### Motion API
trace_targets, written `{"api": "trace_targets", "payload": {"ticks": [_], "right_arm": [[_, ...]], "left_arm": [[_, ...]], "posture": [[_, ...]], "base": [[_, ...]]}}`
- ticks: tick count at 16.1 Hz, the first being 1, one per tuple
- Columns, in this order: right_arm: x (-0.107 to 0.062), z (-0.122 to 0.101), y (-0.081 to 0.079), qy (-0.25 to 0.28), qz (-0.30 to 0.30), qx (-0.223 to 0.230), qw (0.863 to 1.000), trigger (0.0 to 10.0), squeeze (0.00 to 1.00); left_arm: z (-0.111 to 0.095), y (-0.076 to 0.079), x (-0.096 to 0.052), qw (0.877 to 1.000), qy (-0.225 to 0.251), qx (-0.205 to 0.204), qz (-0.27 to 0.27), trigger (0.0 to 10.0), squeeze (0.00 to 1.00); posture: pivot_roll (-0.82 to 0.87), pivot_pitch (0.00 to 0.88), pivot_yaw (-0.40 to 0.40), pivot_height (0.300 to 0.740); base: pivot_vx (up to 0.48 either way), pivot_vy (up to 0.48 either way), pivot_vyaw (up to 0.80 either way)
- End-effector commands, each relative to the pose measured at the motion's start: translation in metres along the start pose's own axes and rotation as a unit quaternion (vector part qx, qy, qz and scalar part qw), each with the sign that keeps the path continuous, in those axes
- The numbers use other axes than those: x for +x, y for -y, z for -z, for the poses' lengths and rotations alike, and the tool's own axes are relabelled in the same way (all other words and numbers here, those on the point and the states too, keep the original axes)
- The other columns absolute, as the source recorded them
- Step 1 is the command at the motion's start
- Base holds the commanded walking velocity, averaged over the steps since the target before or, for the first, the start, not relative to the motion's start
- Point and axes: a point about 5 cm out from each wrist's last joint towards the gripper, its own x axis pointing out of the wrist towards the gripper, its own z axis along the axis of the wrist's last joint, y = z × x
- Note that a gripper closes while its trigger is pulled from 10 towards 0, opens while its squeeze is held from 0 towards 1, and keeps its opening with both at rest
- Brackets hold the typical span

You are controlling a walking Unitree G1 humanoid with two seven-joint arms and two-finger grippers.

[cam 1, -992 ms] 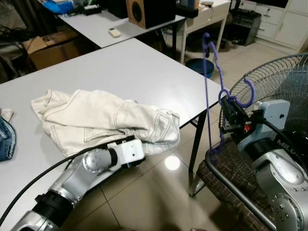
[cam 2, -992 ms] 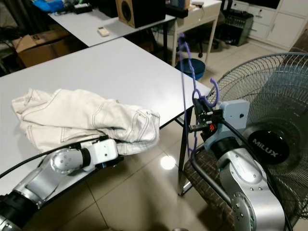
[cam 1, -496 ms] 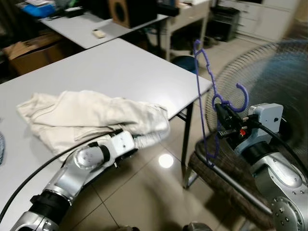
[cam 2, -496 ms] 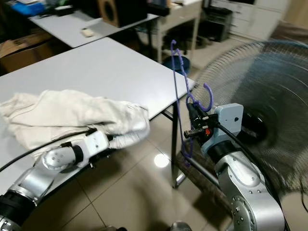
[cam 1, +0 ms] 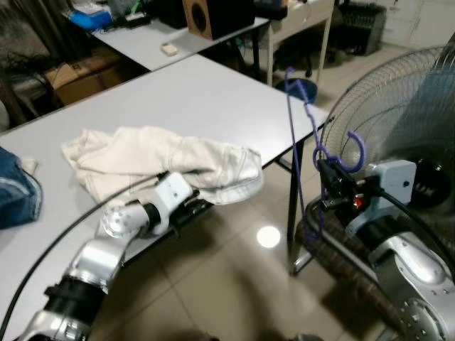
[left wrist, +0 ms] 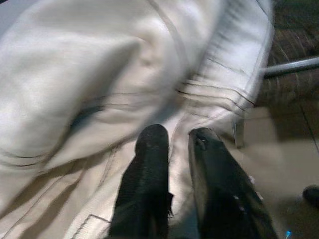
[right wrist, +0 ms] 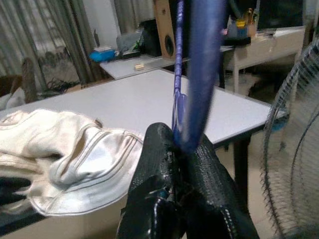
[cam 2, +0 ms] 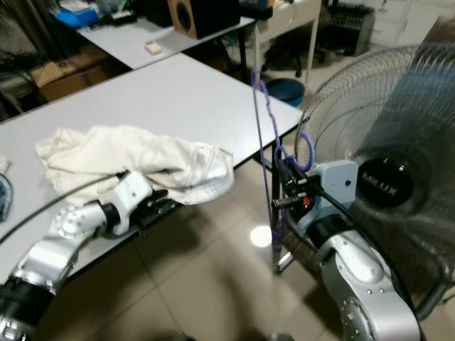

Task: Hang hanger

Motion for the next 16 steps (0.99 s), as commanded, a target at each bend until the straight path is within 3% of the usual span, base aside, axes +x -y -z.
{"api": "trace_targets", "payload": {"ticks": [1,3,4,5,7,8,9,10,12,14,16], "right_arm": [[-0.002,-0.007,-0.006,0.015,-0.019,0.000,1.000,10.0,0.00],[-0.010,-0.007,-0.016,0.005,-0.081,0.002,0.997,10.0,0.00],[-0.017,-0.006,-0.021,-0.004,-0.114,-0.004,0.993,10.0,0.00],[-0.021,-0.004,-0.020,-0.010,-0.119,-0.010,0.993,10.0,0.00],[-0.025,0.000,-0.015,-0.018,-0.107,-0.020,0.994,10.0,0.00],[-0.027,0.001,-0.004,-0.024,-0.068,-0.030,0.997,10.0,0.00],[-0.029,0.002,0.010,-0.026,-0.015,-0.042,0.999,10.0,0.00],[-0.033,0.003,0.029,-0.026,0.053,-0.046,0.997,10.0,0.00],[-0.040,0.003,0.044,-0.028,0.101,-0.045,0.994,10.0,0.00],[-0.040,0.002,0.044,-0.029,0.090,-0.047,0.994,10.0,0.00],[-0.039,0.003,0.040,-0.032,0.071,-0.052,0.996,10.0,0.00]], "left_arm": [[-0.012,-0.017,-0.003,0.998,0.023,-0.027,-0.049,0.0,0.00],[-0.039,-0.040,-0.003,0.989,0.073,-0.059,-0.111,0.0,0.00],[-0.053,-0.047,-0.004,0.988,0.095,-0.045,-0.110,0.0,0.00],[-0.058,-0.042,-0.003,0.994,0.088,0.005,-0.072,0.0,0.00],[-0.051,-0.028,-0.003,0.997,0.061,0.053,-0.012,0.0,0.00],[-0.046,-0.015,-0.002,0.996,0.060,0.056,0.023,10.0,0.00],[-0.041,-0.003,-0.002,0.995,0.058,0.053,0.058,10.0,1.00],[-0.029,0.014,-0.002,0.992,0.043,0.068,0.101,10.0,1.00],[-0.012,0.031,0.001,0.989,0.027,0.092,0.113,10.0,1.00],[-0.007,0.037,0.005,0.989,0.022,0.109,0.101,10.0,1.00],[0.001,0.041,0.008,0.983,0.000,0.157,0.097,10.0,1.00]], "posture": [[-0.24,0.042,0.135,0.740],[-0.23,0.043,0.138,0.740],[-0.22,0.042,0.145,0.740],[-0.22,0.037,0.154,0.740],[-0.23,0.032,0.167,0.740],[-0.24,0.031,0.175,0.740],[-0.24,0.031,0.176,0.740],[-0.25,0.033,0.176,0.740],[-0.26,0.036,0.166,0.740],[-0.26,0.040,0.162,0.740],[-0.27,0.045,0.158,0.740]], "base": [[0.000,0.000,0.00],[0.000,0.000,0.00],[0.000,0.000,0.00],[0.000,0.000,0.00],[0.000,0.000,0.00],[0.000,0.000,0.00],[0.000,0.000,0.00],[0.000,0.000,0.00],[0.000,0.000,0.00],[0.000,0.000,0.00],[0.000,0.000,0.00]]}}
